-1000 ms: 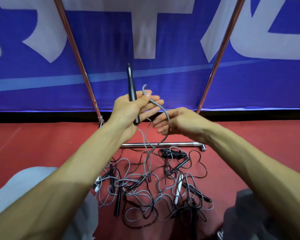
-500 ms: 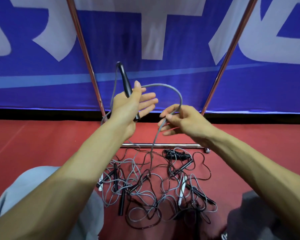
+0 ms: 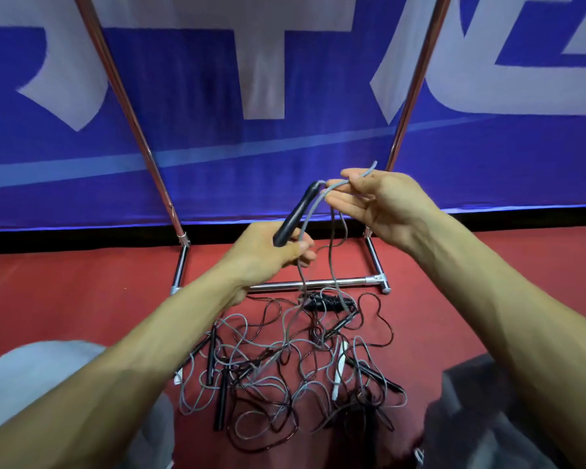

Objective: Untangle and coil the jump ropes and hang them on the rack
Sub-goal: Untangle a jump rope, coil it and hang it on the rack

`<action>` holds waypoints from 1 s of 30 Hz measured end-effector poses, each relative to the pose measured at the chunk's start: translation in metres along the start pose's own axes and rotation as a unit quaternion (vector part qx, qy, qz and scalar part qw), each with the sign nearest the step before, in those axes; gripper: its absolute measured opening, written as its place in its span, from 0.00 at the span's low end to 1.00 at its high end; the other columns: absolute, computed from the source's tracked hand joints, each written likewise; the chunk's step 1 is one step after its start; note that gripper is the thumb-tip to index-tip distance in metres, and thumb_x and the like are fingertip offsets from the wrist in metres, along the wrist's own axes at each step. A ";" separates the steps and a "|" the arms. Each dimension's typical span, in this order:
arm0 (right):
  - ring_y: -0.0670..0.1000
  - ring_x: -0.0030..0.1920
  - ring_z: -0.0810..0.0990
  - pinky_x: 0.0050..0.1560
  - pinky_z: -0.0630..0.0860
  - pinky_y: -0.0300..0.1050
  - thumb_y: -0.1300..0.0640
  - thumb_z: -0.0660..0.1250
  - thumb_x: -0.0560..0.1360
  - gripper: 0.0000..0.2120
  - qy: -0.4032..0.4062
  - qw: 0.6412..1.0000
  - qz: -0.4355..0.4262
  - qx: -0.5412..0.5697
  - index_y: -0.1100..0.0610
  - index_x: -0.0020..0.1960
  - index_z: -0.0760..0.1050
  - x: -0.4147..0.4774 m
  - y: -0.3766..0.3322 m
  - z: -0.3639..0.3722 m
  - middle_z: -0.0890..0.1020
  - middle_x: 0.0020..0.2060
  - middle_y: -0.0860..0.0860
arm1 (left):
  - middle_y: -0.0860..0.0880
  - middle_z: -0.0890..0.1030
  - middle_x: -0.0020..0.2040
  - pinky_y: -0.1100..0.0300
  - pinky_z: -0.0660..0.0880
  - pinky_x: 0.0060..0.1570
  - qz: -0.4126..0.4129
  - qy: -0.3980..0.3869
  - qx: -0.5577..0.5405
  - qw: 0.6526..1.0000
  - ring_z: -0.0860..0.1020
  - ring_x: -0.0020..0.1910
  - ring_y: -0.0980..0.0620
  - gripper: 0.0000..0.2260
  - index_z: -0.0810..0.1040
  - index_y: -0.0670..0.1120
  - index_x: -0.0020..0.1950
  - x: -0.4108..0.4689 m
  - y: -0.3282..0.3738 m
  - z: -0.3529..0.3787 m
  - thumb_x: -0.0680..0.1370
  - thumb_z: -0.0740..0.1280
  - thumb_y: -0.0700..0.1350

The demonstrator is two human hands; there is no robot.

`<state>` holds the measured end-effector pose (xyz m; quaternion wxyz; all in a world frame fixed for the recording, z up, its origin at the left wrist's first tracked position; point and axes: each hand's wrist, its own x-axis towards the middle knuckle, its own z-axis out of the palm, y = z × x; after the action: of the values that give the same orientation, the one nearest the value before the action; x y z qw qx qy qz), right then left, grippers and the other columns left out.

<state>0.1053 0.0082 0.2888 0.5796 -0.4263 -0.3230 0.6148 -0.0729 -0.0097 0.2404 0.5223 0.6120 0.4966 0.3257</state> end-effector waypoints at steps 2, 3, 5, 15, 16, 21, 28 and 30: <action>0.55 0.36 0.85 0.38 0.83 0.44 0.67 0.57 0.80 0.06 -0.012 1.000 0.023 0.010 0.67 0.48 0.72 0.001 0.004 -0.002 0.81 0.41 0.63 | 0.46 0.85 0.41 0.59 0.80 0.46 -0.017 0.065 -0.063 0.996 0.84 0.40 0.51 0.05 0.79 0.45 0.47 0.001 0.001 0.003 0.80 0.65 0.38; 0.55 0.37 0.85 0.40 0.83 0.44 0.65 0.57 0.81 0.07 -0.015 0.999 0.033 -0.005 0.67 0.49 0.72 0.001 0.006 -0.003 0.81 0.43 0.63 | 0.46 0.85 0.40 0.60 0.81 0.43 -0.023 0.090 -0.101 0.991 0.85 0.39 0.51 0.05 0.79 0.44 0.48 0.002 0.002 0.003 0.81 0.65 0.38; 0.56 0.39 0.85 0.43 0.83 0.45 0.65 0.58 0.80 0.07 -0.018 0.996 0.048 -0.076 0.67 0.53 0.73 0.001 0.010 -0.003 0.82 0.47 0.63 | 0.45 0.85 0.41 0.60 0.82 0.41 -0.020 0.117 -0.171 0.978 0.85 0.39 0.50 0.03 0.78 0.44 0.49 0.004 0.007 0.001 0.80 0.65 0.39; 0.48 0.44 0.76 0.45 0.73 0.36 0.70 0.64 0.75 0.09 -0.230 0.853 0.060 -0.465 0.64 0.54 0.78 -0.008 0.073 0.017 0.80 0.44 0.54 | 0.45 0.86 0.41 0.58 0.82 0.40 0.035 0.110 -0.354 0.928 0.85 0.44 0.46 0.06 0.75 0.39 0.54 -0.003 0.029 -0.019 0.80 0.66 0.40; 0.47 0.42 0.76 0.44 0.73 0.34 0.69 0.65 0.75 0.07 -0.237 0.838 0.052 -0.489 0.64 0.53 0.78 -0.008 0.080 0.019 0.80 0.42 0.53 | 0.45 0.86 0.40 0.59 0.82 0.39 0.039 0.106 -0.369 0.922 0.85 0.43 0.47 0.06 0.75 0.39 0.55 -0.004 0.031 -0.021 0.80 0.66 0.40; 0.42 0.37 0.76 0.42 0.72 0.33 0.59 0.65 0.78 0.06 -0.230 0.754 0.001 -0.615 0.60 0.50 0.80 -0.002 0.102 0.018 0.82 0.41 0.48 | 0.46 0.85 0.39 0.62 0.80 0.38 0.075 0.112 -0.443 0.886 0.85 0.41 0.50 0.04 0.76 0.40 0.49 -0.008 0.041 -0.036 0.80 0.66 0.40; 0.55 0.35 0.81 0.38 0.81 0.44 0.64 0.57 0.82 0.10 -0.165 0.906 0.075 -0.383 0.62 0.43 0.72 -0.009 0.081 0.023 0.78 0.38 0.57 | 0.39 0.85 0.45 0.56 0.83 0.42 0.041 0.154 -0.368 0.916 0.85 0.43 0.44 0.16 0.74 0.39 0.56 -0.008 0.029 -0.040 0.82 0.60 0.52; 0.59 0.36 0.81 0.38 0.82 0.48 0.63 0.56 0.82 0.11 -0.141 0.927 0.055 -0.344 0.61 0.43 0.72 -0.009 0.066 0.024 0.79 0.36 0.57 | 0.40 0.85 0.44 0.54 0.83 0.40 0.025 0.163 -0.324 0.932 0.85 0.41 0.43 0.17 0.73 0.40 0.52 -0.008 0.026 -0.039 0.82 0.59 0.55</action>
<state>0.0548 -0.0067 0.2416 0.3114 -0.5255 -0.5690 0.5506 -0.1044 -0.0041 0.2764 0.5957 0.3600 0.4271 0.5771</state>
